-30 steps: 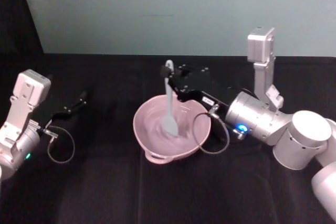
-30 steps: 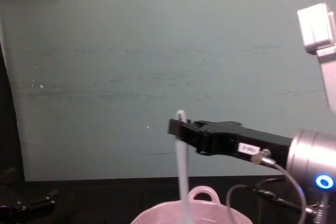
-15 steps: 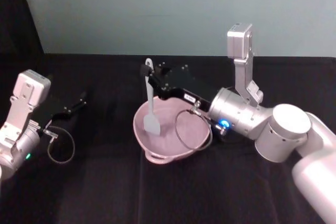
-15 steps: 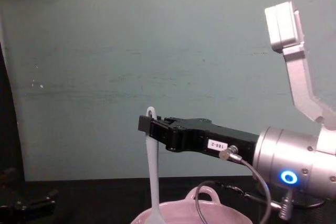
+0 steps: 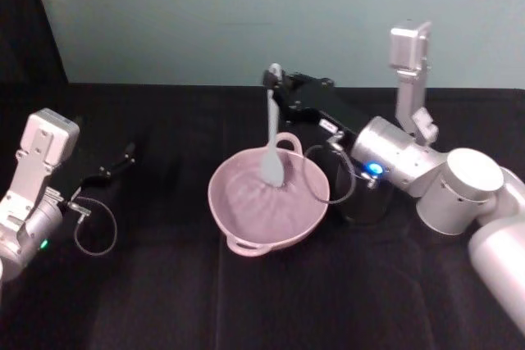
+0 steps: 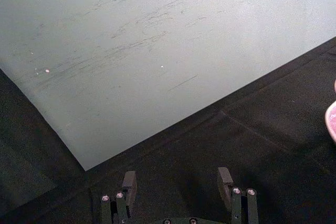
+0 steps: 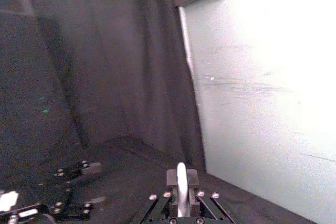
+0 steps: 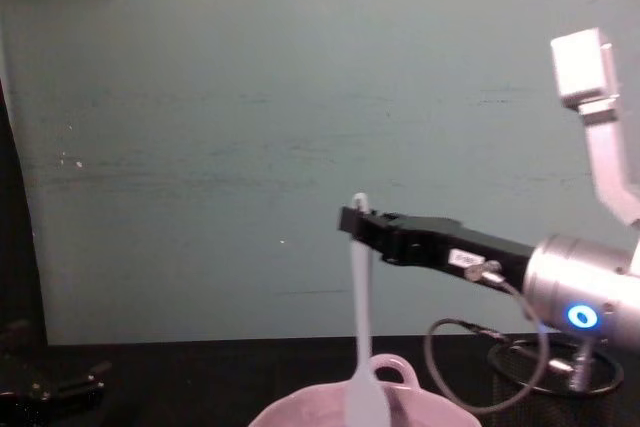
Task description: Use the one hand to pick up the spoon and stir the clear water in the bowl.
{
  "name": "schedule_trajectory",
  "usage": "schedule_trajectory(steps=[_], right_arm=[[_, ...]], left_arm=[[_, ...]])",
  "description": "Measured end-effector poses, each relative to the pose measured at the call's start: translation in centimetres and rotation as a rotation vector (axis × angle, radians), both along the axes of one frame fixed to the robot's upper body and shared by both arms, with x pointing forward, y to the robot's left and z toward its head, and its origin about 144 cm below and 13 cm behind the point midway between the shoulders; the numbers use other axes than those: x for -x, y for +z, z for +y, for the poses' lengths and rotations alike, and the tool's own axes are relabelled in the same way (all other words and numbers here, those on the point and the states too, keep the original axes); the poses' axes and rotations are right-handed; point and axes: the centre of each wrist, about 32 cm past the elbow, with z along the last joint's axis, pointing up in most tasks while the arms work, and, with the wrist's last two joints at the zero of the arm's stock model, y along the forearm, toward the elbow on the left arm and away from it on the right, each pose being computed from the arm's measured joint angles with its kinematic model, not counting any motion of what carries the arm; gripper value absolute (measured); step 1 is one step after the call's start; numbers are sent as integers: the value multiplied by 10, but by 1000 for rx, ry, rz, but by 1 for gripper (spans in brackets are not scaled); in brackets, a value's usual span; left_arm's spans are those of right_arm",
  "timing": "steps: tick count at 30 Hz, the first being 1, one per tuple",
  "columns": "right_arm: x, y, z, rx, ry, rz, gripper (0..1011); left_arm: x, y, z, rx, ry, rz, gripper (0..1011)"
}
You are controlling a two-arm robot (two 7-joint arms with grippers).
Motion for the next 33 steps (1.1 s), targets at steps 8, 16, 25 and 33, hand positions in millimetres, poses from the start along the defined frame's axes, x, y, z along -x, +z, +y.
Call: schedule_trajectory(steps=[8,16,25,33], right_arm=[[8,6,-19,19,-49,-17,116],[17,10,-18,74,-37,-21,116],[37,15,8,118,50,-44,116],[43,18,31,104,132,-56,116]], left_arm=[[0,0,0,0,0,0,1011],[0,0,0,0,0,0,1011],[0,0,0,0,0,0,1011],[0,0,0,0,0,0,1011]])
